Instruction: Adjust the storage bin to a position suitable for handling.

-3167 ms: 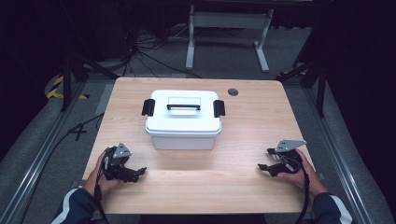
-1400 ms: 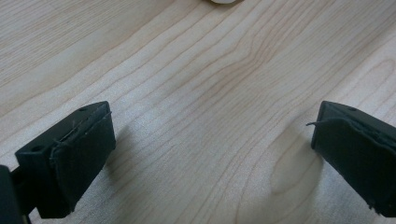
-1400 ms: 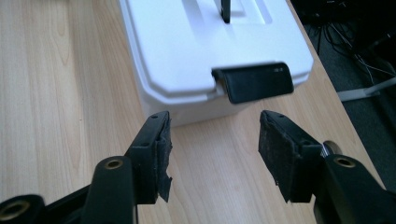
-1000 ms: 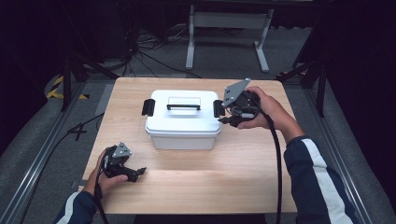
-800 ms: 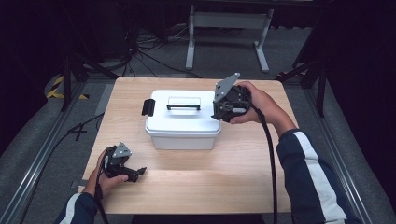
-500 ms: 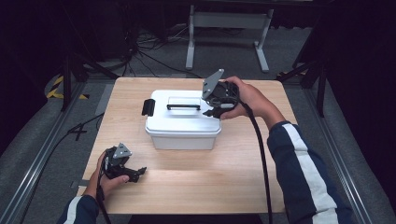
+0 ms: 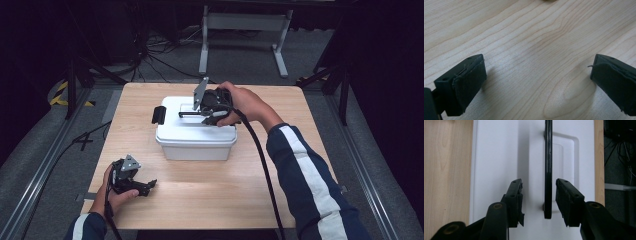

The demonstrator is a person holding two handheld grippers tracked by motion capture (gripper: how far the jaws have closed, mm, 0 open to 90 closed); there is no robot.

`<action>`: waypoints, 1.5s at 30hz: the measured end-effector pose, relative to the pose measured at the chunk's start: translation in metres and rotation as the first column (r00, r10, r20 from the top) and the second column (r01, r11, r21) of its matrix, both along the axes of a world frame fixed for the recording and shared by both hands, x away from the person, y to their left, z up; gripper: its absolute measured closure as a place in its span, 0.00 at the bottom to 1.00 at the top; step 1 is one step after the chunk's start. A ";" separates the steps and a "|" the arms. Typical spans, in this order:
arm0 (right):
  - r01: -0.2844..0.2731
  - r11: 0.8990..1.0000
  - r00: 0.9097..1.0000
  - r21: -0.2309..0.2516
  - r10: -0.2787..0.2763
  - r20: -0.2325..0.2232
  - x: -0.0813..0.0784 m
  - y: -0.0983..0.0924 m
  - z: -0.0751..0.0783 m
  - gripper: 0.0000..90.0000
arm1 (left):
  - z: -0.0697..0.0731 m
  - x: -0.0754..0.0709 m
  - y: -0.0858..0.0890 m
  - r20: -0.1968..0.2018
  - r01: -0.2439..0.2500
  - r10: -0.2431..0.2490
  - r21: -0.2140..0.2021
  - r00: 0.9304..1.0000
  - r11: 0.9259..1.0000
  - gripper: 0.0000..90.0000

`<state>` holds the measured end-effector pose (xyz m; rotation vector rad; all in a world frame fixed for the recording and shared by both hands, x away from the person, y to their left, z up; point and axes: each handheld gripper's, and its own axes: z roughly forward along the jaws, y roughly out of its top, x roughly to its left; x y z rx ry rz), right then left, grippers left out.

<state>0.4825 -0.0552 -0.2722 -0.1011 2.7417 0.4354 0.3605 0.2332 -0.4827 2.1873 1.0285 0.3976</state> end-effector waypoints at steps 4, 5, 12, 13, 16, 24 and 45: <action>0.002 1.000 1.000 -0.029 -0.002 0.009 0.001 0.007 -0.003 0.74 | 0.000 0.001 0.000 0.001 0.009 -0.009 0.004 1.000 1.000 0.01; 0.000 1.000 1.000 -0.026 0.001 0.013 0.002 0.008 -0.004 0.76 | 0.000 0.001 0.000 0.000 0.010 -0.010 0.003 1.000 1.000 0.01; 0.003 1.000 0.999 -0.020 -0.003 0.037 0.003 0.009 -0.005 0.88 | 0.001 0.002 0.001 -0.001 0.020 -0.020 0.011 1.000 1.000 0.00; 0.004 1.000 0.999 -0.020 -0.003 0.041 0.003 0.008 -0.005 0.89 | 0.001 0.002 0.001 -0.002 0.019 -0.019 0.010 1.000 1.000 0.00; 0.004 1.000 0.999 -0.024 -0.003 0.043 0.004 0.009 -0.005 0.92 | 0.001 0.002 0.001 -0.002 0.019 -0.019 0.010 1.000 1.000 0.00; -0.001 1.000 0.998 -0.024 0.003 0.065 0.005 0.010 -0.005 0.94 | 0.001 0.002 0.001 -0.002 0.019 -0.019 0.010 1.000 1.000 0.00; -0.014 0.996 0.996 0.085 0.006 0.090 -0.002 -0.006 0.023 0.95 | 0.001 0.001 0.000 -0.002 0.018 -0.018 0.010 1.000 1.000 0.00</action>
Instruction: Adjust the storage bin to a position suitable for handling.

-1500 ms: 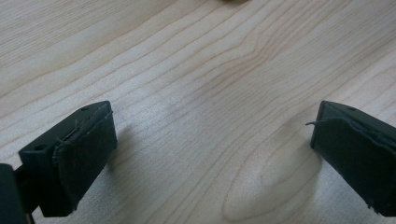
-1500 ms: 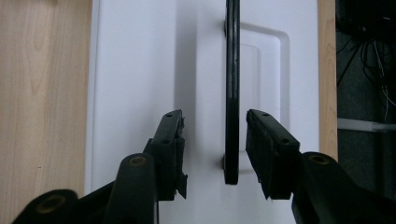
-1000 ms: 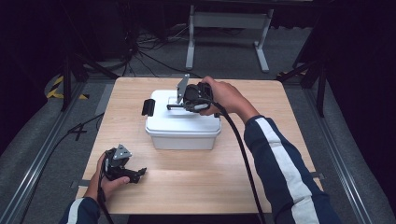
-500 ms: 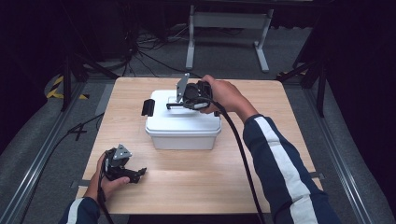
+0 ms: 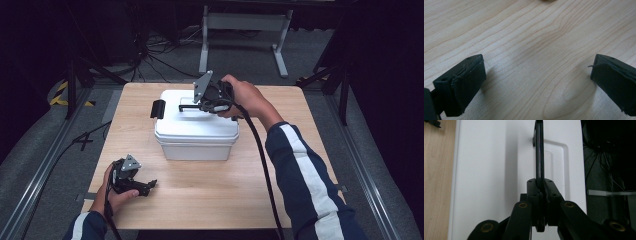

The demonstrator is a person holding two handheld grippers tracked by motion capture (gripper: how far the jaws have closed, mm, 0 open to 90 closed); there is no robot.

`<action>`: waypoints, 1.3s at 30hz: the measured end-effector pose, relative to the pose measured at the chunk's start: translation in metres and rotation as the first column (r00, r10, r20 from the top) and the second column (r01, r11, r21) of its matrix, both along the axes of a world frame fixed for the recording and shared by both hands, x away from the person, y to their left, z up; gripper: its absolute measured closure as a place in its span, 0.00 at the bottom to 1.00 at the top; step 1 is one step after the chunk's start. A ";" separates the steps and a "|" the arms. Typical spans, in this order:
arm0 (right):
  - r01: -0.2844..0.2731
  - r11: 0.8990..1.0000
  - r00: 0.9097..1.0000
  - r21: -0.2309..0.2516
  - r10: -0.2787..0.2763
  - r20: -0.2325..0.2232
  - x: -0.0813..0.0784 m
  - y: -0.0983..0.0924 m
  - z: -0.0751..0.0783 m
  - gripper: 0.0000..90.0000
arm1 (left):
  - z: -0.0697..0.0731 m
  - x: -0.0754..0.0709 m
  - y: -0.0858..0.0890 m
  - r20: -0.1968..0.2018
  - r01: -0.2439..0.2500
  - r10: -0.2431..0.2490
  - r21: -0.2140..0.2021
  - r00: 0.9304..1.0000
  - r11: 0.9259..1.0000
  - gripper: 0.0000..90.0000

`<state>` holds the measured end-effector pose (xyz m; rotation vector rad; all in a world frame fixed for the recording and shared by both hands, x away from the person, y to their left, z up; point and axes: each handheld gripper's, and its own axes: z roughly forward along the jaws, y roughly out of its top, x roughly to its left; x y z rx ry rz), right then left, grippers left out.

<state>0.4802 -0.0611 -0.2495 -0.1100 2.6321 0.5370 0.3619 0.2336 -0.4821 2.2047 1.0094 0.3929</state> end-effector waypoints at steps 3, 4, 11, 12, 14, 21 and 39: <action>-0.010 1.000 1.000 0.017 0.009 0.001 -0.003 -0.008 0.006 0.95 | 0.000 0.000 0.000 0.001 0.001 -0.001 0.000 1.000 1.000 0.00; -0.013 1.000 1.000 0.024 0.013 0.004 -0.003 -0.011 0.007 0.95 | 0.000 0.000 0.000 0.000 0.000 0.000 0.000 1.000 1.000 0.00; 0.000 0.999 1.000 0.041 -0.001 0.022 -0.008 -0.033 0.014 0.95 | 0.000 0.000 0.000 0.002 0.001 -0.001 0.002 1.000 1.000 0.01; 0.001 0.999 1.000 0.045 -0.002 0.025 -0.008 -0.036 0.014 0.95 | 0.000 0.000 0.000 0.002 0.001 -0.001 0.001 1.000 1.000 0.01; 0.003 0.999 1.000 0.051 -0.004 0.024 -0.010 -0.043 0.015 0.95 | 0.000 0.000 0.000 0.001 0.001 -0.001 0.001 1.000 1.000 0.01; 0.038 0.997 0.999 0.069 -0.040 0.031 -0.018 -0.076 0.017 0.95 | 0.000 0.000 0.000 0.001 0.002 -0.002 0.000 1.000 1.000 0.00; 0.168 0.980 0.985 0.104 -0.171 0.027 -0.029 -0.159 0.016 0.95 | 0.000 0.001 0.000 -0.016 0.011 -0.012 -0.013 1.000 1.000 0.00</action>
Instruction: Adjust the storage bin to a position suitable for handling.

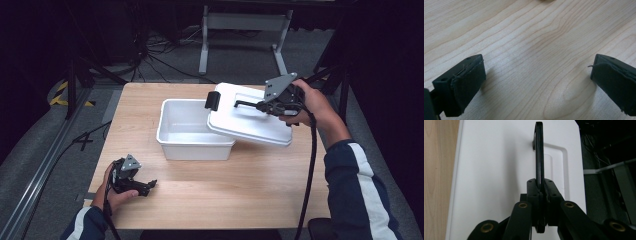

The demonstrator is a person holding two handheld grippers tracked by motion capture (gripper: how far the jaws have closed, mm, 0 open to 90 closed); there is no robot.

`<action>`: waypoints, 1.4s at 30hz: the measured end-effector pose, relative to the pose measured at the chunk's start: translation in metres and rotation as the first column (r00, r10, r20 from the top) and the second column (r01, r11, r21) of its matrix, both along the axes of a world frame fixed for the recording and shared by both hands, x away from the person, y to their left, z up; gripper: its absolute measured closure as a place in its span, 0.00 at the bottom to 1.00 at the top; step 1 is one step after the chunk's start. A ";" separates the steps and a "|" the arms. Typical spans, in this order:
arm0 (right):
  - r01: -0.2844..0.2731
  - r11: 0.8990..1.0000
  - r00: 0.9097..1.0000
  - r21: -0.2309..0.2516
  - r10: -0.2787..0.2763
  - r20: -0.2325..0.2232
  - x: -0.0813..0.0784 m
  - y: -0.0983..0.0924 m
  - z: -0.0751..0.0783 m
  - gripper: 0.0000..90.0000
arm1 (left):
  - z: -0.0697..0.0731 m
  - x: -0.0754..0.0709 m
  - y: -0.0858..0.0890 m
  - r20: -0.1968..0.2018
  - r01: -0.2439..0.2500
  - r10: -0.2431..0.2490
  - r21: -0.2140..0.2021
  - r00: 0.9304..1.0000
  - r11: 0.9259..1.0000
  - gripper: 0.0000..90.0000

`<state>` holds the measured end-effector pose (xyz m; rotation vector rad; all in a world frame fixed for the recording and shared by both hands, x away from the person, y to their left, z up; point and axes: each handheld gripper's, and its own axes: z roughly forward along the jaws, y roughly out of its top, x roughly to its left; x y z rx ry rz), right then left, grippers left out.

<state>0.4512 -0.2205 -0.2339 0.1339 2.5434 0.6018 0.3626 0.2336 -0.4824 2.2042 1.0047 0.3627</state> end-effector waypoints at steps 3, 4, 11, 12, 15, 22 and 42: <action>0.018 1.000 1.000 0.001 -0.018 0.009 -0.001 -0.014 0.000 0.95 | 0.000 0.000 0.000 0.003 -0.002 0.002 -0.002 1.000 1.000 0.00; 0.025 1.000 1.000 0.005 -0.025 0.010 -0.002 -0.019 -0.001 0.95 | 0.000 0.000 0.000 0.003 -0.001 0.001 -0.001 1.000 1.000 0.00; 0.081 0.996 0.997 0.025 -0.081 -0.003 -0.005 -0.047 -0.005 0.95 | 0.000 0.000 0.000 -0.002 0.007 -0.007 0.002 1.000 1.000 0.00; 0.091 0.996 0.996 0.025 -0.090 -0.008 -0.005 -0.051 -0.007 0.95 | 0.000 0.000 0.000 0.001 0.006 -0.006 0.001 1.000 1.000 0.00; 0.114 0.993 0.993 0.024 -0.114 -0.012 -0.005 -0.061 -0.011 0.95 | 0.000 0.001 0.001 0.002 0.013 -0.013 0.003 1.000 1.000 0.00; 0.162 0.986 0.987 0.033 -0.161 -0.031 -0.004 -0.079 -0.024 0.95 | 0.000 0.002 0.001 0.000 0.026 -0.026 0.002 1.000 1.000 0.00; 0.229 0.973 0.968 0.000 -0.228 -0.100 0.017 -0.089 -0.069 0.95 | 0.000 0.002 0.001 0.003 0.030 -0.030 0.001 1.000 1.000 0.00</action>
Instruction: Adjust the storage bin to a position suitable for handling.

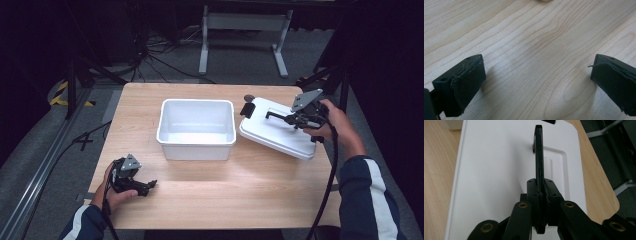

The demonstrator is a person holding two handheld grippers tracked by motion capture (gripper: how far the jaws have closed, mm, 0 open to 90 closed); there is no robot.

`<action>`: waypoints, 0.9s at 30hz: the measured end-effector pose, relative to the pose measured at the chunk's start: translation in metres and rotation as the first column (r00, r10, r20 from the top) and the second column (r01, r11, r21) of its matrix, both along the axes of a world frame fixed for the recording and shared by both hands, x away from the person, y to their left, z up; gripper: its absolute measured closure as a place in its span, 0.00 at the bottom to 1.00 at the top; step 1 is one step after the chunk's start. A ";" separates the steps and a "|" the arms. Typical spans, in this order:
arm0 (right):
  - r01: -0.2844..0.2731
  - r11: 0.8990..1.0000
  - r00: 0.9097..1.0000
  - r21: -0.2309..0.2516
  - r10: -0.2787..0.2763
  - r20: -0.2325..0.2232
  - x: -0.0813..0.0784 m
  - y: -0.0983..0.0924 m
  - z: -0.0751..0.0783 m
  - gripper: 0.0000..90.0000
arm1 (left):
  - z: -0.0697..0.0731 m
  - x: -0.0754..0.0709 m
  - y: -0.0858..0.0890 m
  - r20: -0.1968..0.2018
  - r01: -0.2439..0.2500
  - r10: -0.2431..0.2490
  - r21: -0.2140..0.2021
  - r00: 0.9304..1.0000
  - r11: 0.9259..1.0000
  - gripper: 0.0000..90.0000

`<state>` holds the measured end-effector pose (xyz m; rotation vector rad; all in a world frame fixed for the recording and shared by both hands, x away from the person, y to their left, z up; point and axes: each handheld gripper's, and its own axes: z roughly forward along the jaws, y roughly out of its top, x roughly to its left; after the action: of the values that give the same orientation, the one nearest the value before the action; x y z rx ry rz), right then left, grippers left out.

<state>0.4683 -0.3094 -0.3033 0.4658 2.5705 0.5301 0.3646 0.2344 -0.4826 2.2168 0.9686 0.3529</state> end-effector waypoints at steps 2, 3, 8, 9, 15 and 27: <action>-0.001 1.000 1.000 -0.005 0.001 -0.013 0.003 0.002 -0.006 0.95 | 0.000 0.000 0.000 0.000 0.000 0.000 0.000 1.000 1.000 0.00; 0.005 1.000 1.000 -0.006 -0.005 -0.016 0.004 0.002 -0.008 0.95 | 0.000 0.000 0.000 0.000 -0.001 0.001 0.000 1.000 1.000 0.00; 0.006 1.000 0.999 0.001 -0.006 -0.035 0.009 0.005 -0.019 0.95 | 0.000 0.000 0.000 -0.002 -0.002 0.002 0.001 1.000 1.000 0.00; 0.010 1.000 0.999 -0.001 -0.010 -0.036 0.010 0.006 -0.021 0.95 | 0.000 0.000 0.000 0.000 -0.001 0.001 0.000 1.000 1.000 0.00; 0.014 1.000 0.999 -0.004 -0.014 -0.051 0.014 0.008 -0.033 0.95 | 0.000 0.000 0.000 -0.003 -0.002 0.002 0.002 1.000 1.000 0.00; 0.046 0.999 0.995 -0.001 -0.046 -0.085 0.026 0.004 -0.055 0.94 | 0.000 0.000 0.000 -0.007 0.003 -0.003 0.001 1.000 1.000 0.00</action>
<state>0.4945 -0.3051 -0.3582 0.5580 2.6334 0.5052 0.3649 0.2347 -0.4823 2.2220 0.9688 0.3441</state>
